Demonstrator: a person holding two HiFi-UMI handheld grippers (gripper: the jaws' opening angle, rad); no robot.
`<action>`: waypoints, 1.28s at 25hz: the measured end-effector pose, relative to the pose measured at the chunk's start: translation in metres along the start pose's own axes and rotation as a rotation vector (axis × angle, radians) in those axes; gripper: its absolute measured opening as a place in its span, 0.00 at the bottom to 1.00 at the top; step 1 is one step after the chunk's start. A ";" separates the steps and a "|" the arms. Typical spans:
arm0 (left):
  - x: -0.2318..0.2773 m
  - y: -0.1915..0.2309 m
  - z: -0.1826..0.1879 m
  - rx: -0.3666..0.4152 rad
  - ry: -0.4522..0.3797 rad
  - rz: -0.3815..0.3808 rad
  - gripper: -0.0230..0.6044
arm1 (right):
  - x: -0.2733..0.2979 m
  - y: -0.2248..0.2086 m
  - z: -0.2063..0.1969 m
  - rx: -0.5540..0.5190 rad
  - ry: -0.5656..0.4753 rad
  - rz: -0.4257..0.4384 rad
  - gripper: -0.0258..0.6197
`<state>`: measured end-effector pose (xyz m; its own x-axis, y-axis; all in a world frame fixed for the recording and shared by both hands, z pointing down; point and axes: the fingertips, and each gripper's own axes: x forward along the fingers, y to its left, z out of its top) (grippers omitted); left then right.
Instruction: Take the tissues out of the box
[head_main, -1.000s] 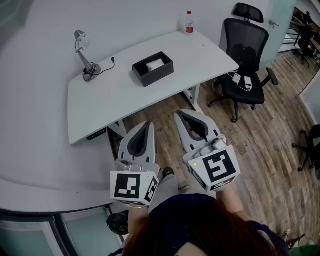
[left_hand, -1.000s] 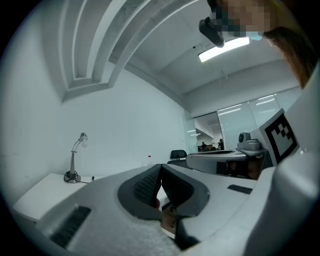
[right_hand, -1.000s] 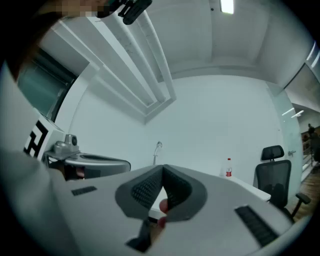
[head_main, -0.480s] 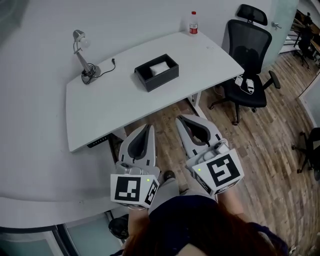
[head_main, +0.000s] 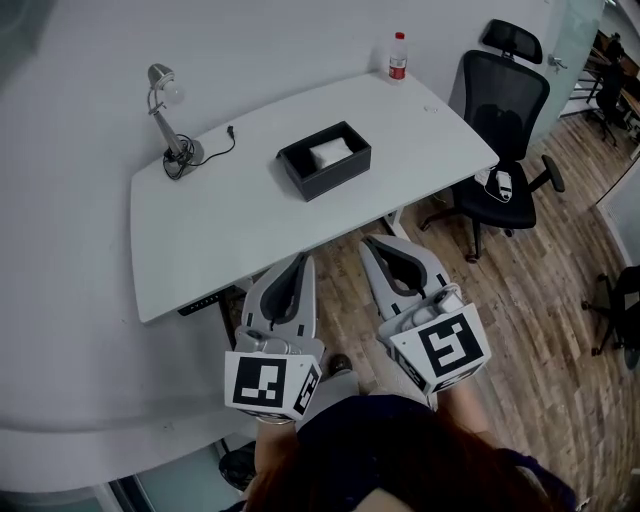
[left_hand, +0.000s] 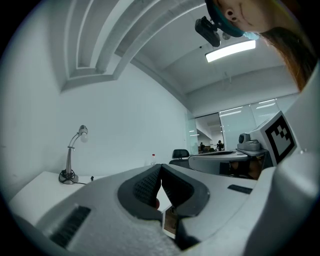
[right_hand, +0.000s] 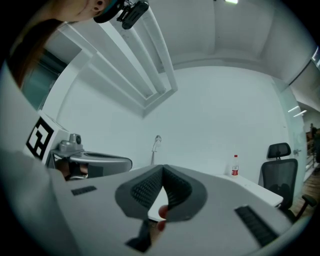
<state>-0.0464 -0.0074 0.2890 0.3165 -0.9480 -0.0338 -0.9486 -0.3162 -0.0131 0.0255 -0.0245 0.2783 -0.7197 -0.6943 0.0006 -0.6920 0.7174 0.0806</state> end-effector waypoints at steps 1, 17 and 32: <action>0.003 0.003 0.000 0.000 0.000 -0.004 0.08 | 0.004 -0.001 0.001 -0.002 0.002 -0.003 0.07; 0.028 0.049 0.004 -0.008 -0.019 -0.081 0.08 | 0.058 -0.004 0.004 -0.016 0.026 -0.073 0.07; 0.044 0.064 -0.001 -0.011 -0.018 -0.108 0.08 | 0.085 -0.014 0.001 -0.040 0.050 -0.100 0.07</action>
<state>-0.0934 -0.0694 0.2873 0.4165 -0.9077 -0.0506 -0.9090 -0.4167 -0.0066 -0.0262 -0.0931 0.2759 -0.6426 -0.7651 0.0402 -0.7568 0.6420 0.1228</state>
